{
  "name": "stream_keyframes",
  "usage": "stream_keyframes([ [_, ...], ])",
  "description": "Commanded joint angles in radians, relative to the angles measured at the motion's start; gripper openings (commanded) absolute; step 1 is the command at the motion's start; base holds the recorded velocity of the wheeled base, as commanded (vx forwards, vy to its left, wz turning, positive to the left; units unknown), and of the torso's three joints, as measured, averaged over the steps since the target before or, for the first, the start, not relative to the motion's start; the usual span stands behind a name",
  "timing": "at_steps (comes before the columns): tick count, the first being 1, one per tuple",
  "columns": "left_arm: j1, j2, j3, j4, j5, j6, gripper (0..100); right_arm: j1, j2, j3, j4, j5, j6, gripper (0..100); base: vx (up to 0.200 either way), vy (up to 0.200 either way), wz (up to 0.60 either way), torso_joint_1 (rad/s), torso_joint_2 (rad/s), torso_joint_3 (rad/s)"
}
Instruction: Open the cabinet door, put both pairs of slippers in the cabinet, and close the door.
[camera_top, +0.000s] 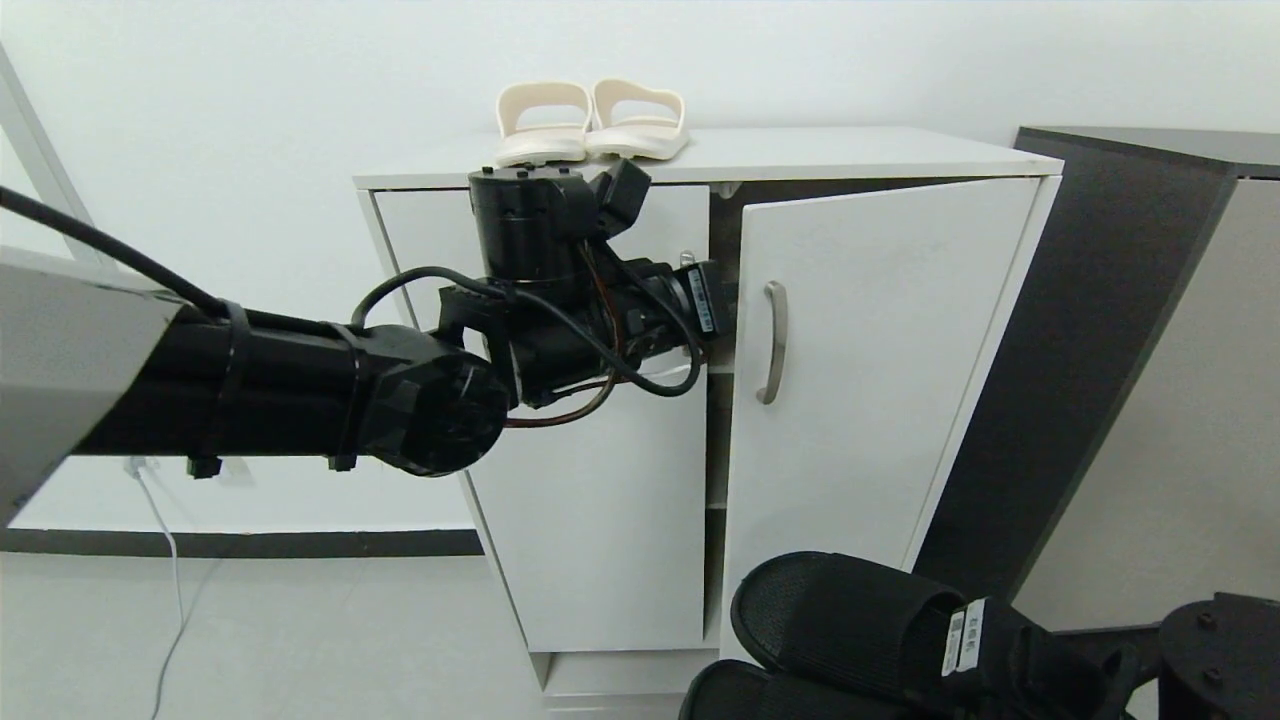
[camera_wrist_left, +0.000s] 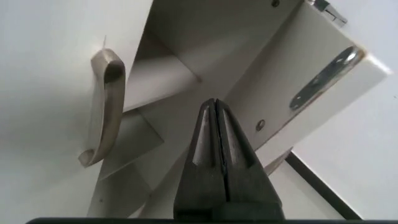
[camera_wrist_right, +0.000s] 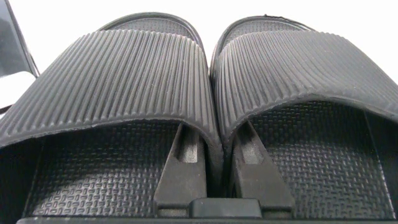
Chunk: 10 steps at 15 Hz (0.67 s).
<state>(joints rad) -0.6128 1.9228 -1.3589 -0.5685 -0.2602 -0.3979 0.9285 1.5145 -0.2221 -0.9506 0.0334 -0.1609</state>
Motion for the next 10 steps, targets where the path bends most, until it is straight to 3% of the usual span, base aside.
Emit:
stream_keyframes([
  [1,-0.027,-0.030,0.034,-0.002,0.003,0.001,0,0.007,0.001,0.001,0.000,0.002,0.000,0,-0.200,0.000,0.00,0.012,0.00,-0.002],
  [4,-0.113,-0.100,0.093,-0.004,0.004,0.007,0,0.010,0.001,0.003,0.000,0.002,0.001,0,-0.200,0.000,0.00,0.002,0.00,0.004],
  [7,-0.114,-0.107,0.095,-0.005,0.006,0.008,0,0.012,0.000,0.004,0.000,0.002,0.000,0,-0.200,0.000,0.00,-0.002,0.00,0.004],
  [10,-0.096,-0.154,0.152,-0.028,0.029,0.036,0,0.001,0.006,-0.002,-0.005,-0.018,0.001,0,0.000,0.000,0.00,0.000,0.00,0.000],
])
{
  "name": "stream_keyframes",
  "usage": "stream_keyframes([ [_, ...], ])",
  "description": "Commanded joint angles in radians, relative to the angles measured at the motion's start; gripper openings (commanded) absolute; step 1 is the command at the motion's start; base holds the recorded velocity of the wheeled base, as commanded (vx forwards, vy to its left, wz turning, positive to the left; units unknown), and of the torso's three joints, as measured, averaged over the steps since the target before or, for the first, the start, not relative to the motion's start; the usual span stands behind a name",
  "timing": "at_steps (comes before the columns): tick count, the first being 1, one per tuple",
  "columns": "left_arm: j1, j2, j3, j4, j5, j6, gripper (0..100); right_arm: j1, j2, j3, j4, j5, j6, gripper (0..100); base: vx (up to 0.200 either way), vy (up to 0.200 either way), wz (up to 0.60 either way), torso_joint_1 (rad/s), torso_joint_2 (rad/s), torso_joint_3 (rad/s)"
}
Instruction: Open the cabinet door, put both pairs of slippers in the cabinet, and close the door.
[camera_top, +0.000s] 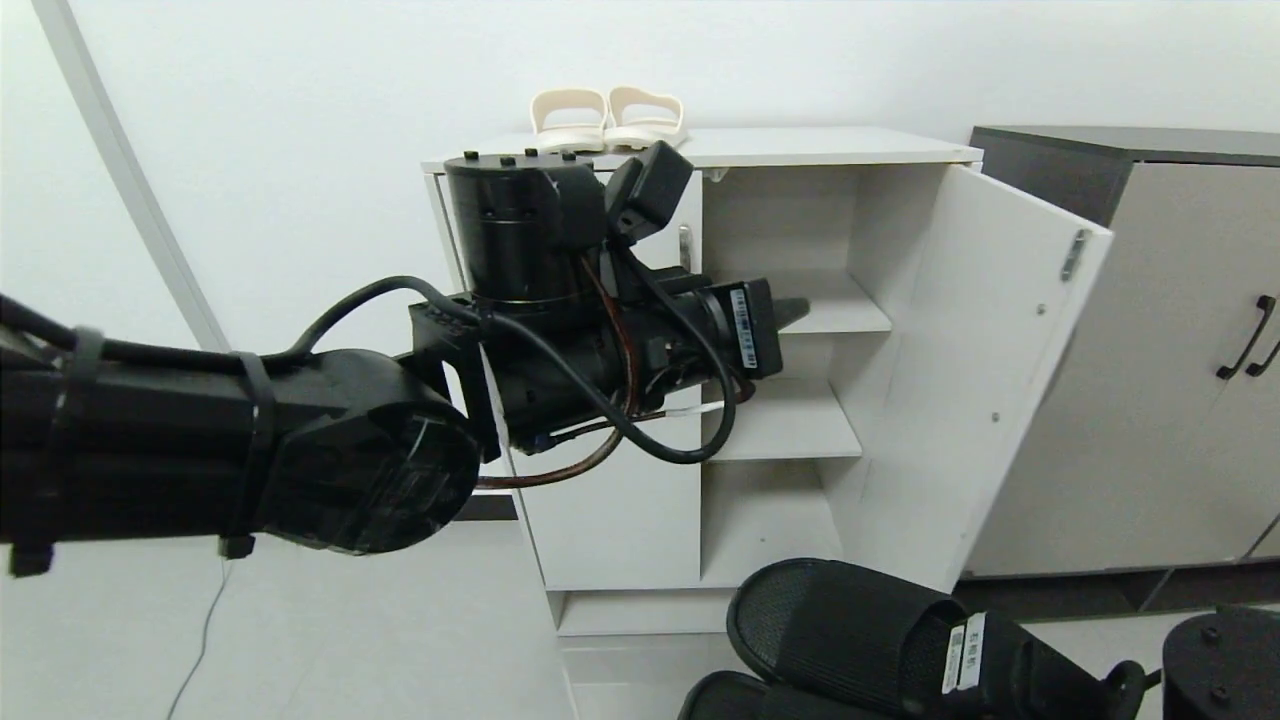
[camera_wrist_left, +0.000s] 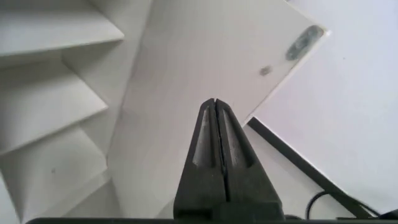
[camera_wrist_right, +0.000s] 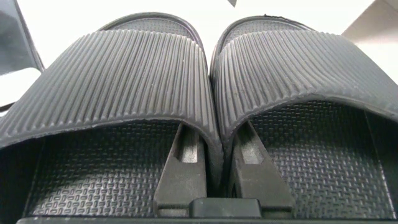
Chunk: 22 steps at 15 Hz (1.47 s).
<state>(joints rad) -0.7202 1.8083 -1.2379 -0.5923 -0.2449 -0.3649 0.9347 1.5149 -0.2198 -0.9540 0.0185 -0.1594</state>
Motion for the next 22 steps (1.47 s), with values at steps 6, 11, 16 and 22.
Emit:
stream_keyframes([
  [6,0.165,-0.506,0.483,0.020,0.053,0.057,0,-0.097,0.051,-0.052,-0.003,-0.026,0.006,0,0.000,0.000,0.00,0.000,0.00,0.000],
  [11,0.294,-1.011,0.680,0.371,0.196,0.207,0,-0.122,0.051,-0.062,-0.003,-0.025,0.011,0,0.000,0.000,0.00,0.000,0.00,0.000],
  [16,0.481,-1.452,0.876,0.603,0.398,0.296,0,-0.126,0.034,-0.061,-0.003,-0.028,0.024,0,0.000,0.000,0.00,0.000,0.00,0.000],
  [22,0.717,-1.808,1.212,0.603,0.360,0.406,0,-0.125,0.028,-0.055,-0.003,-0.028,0.024,0,0.000,0.000,0.00,0.000,0.00,0.000],
])
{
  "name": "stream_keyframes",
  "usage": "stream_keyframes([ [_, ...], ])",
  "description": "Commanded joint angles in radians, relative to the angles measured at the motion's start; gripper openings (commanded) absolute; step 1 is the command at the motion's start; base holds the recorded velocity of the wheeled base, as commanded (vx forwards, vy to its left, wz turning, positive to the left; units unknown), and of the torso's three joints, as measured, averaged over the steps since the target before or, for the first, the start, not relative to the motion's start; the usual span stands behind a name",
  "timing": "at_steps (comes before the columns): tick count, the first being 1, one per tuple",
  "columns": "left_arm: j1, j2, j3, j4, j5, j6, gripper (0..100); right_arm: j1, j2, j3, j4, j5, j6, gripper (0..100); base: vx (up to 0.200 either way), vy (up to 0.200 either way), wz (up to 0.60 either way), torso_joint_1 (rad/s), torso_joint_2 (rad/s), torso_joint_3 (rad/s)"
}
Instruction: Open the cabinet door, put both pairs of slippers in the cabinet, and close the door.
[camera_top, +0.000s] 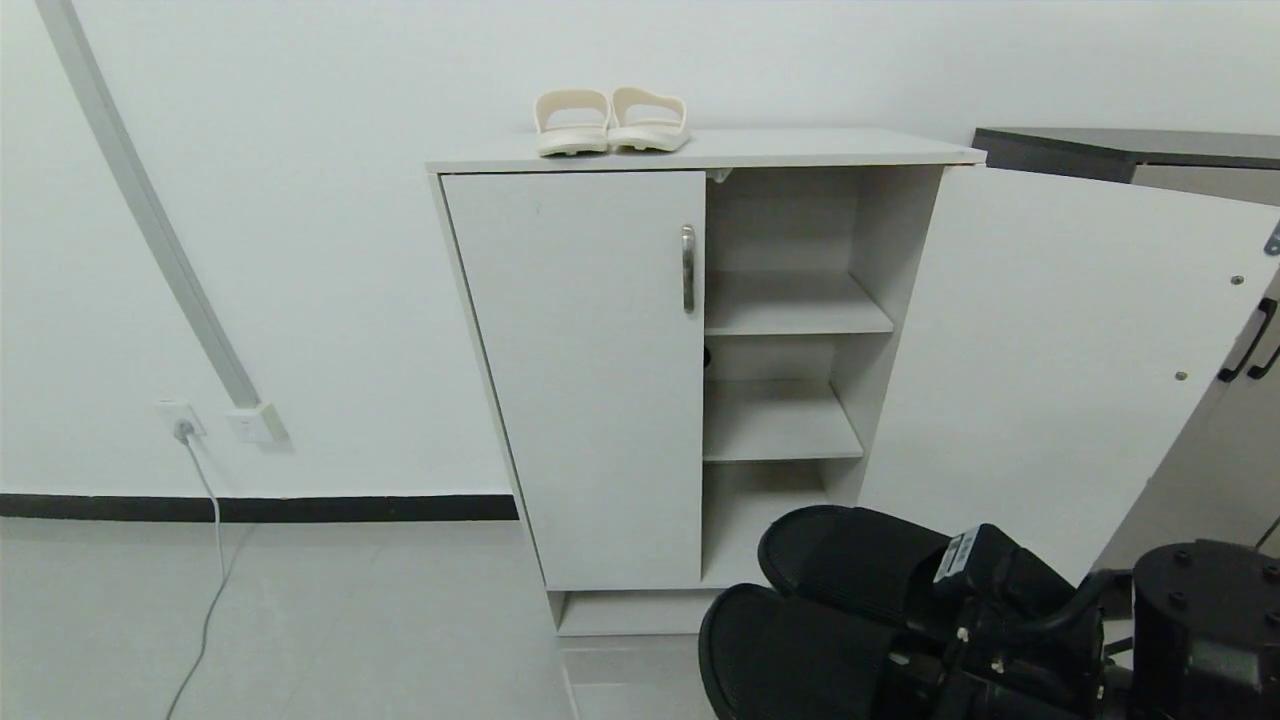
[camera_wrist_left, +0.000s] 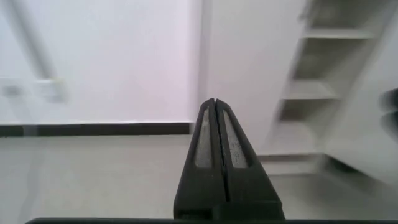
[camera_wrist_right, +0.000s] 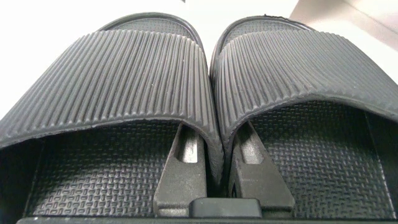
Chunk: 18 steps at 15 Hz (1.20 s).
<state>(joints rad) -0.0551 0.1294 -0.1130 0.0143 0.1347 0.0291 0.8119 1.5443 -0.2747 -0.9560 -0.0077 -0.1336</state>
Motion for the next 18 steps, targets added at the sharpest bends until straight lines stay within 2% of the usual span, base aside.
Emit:
stream_keyframes([
  [1,0.052,-0.129,0.107,-0.042,-0.050,0.008,0,-0.002,-0.003,0.000,-0.001,-0.002,-0.001,0,0.000,0.000,0.00,0.000,0.00,0.000],
  [3,0.052,-0.128,0.110,0.001,-0.099,0.011,0,0.000,0.000,0.000,-0.001,-0.002,0.000,0,0.000,0.000,0.00,0.000,0.00,0.000],
  [4,0.052,-0.128,0.113,-0.013,-0.150,0.006,0,0.001,0.002,0.000,-0.001,-0.002,-0.001,0,0.000,0.000,0.00,0.000,0.00,0.000],
  [6,0.052,-0.128,0.113,-0.013,-0.161,0.015,0,0.003,0.007,-0.006,-0.001,-0.002,-0.001,0,0.000,0.000,0.00,0.000,0.00,0.000],
  [8,0.052,-0.128,0.113,-0.013,-0.161,0.009,0,0.003,0.043,-0.047,-0.001,-0.025,0.017,0,0.000,0.000,0.00,0.000,0.00,0.000],
  [9,0.052,-0.128,0.113,-0.013,-0.161,0.008,0,0.007,0.057,-0.061,-0.001,-0.066,0.039,0,0.000,0.000,0.00,0.000,0.00,0.000],
  [11,0.052,-0.128,0.113,-0.013,-0.159,0.005,0,0.085,0.129,-0.138,-0.001,-0.249,0.174,0,0.000,0.000,0.00,0.000,0.00,0.000],
  [14,0.052,-0.129,0.113,-0.013,-0.158,-0.003,0,0.144,0.251,-0.276,-0.001,-0.479,0.261,0,0.000,0.000,0.00,0.000,0.00,0.000],
  [18,0.052,-0.128,0.113,-0.013,-0.158,-0.003,0,0.122,0.390,-0.422,-0.003,-0.629,0.336,0,0.000,0.000,0.00,0.000,0.00,0.000],
])
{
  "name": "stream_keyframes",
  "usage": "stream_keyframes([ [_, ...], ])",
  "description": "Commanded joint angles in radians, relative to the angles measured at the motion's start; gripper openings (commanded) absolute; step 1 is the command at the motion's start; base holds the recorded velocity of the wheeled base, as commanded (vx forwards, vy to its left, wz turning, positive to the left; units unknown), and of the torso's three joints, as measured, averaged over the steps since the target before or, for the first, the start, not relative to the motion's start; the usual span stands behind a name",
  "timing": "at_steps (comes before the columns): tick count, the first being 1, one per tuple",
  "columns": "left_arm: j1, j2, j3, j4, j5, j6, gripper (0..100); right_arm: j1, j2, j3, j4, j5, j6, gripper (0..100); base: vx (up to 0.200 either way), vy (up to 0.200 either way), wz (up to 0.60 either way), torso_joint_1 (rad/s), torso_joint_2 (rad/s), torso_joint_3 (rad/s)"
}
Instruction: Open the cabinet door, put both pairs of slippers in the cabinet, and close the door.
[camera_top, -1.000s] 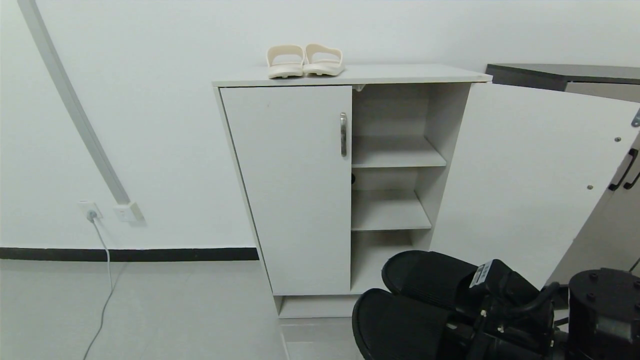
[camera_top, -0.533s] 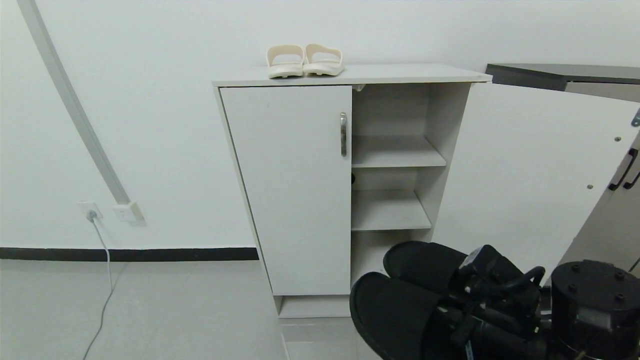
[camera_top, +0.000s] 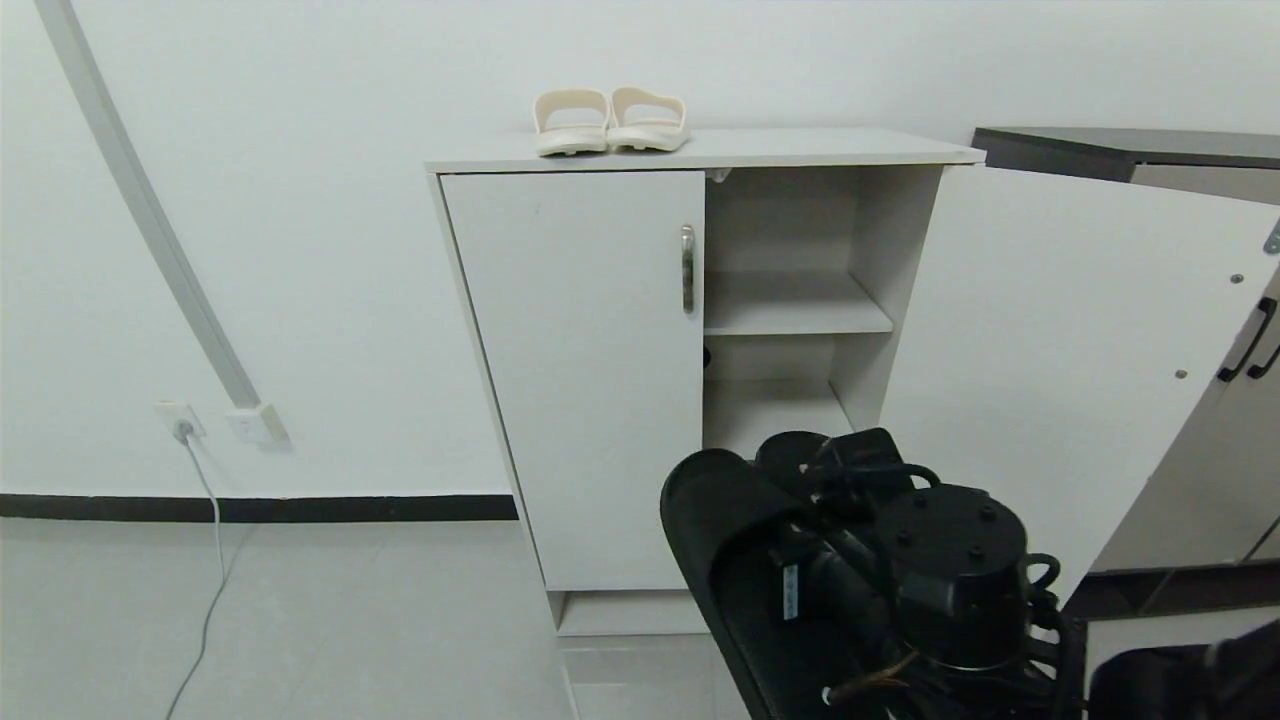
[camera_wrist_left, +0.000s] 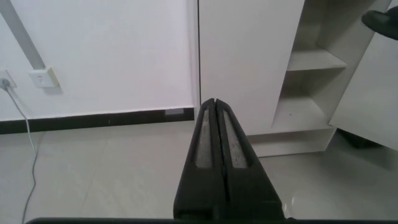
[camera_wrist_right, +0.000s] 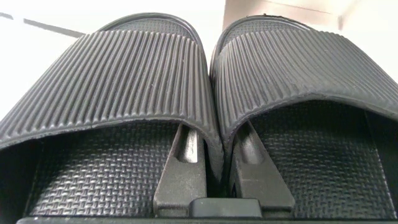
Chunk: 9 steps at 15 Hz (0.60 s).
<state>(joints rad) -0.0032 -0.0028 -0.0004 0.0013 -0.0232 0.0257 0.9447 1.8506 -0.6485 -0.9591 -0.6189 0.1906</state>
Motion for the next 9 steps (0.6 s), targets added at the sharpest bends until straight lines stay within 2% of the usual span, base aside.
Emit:
stream_keyframes([
  [1,0.000,0.004,0.000,0.000,0.000,-0.003,0,-0.027,0.137,-0.094,0.000,-0.088,0.026,0,0.000,0.000,0.00,0.000,0.00,0.000],
  [3,0.000,0.004,0.000,0.000,0.000,-0.003,0,-0.052,0.206,-0.166,-0.006,-0.189,0.039,0,0.000,0.000,0.00,0.000,0.00,0.000],
  [9,0.000,0.004,0.000,0.000,0.000,-0.001,0,-0.066,0.246,-0.191,-0.009,-0.202,0.039,0,0.000,0.000,0.00,0.000,0.00,0.000],
])
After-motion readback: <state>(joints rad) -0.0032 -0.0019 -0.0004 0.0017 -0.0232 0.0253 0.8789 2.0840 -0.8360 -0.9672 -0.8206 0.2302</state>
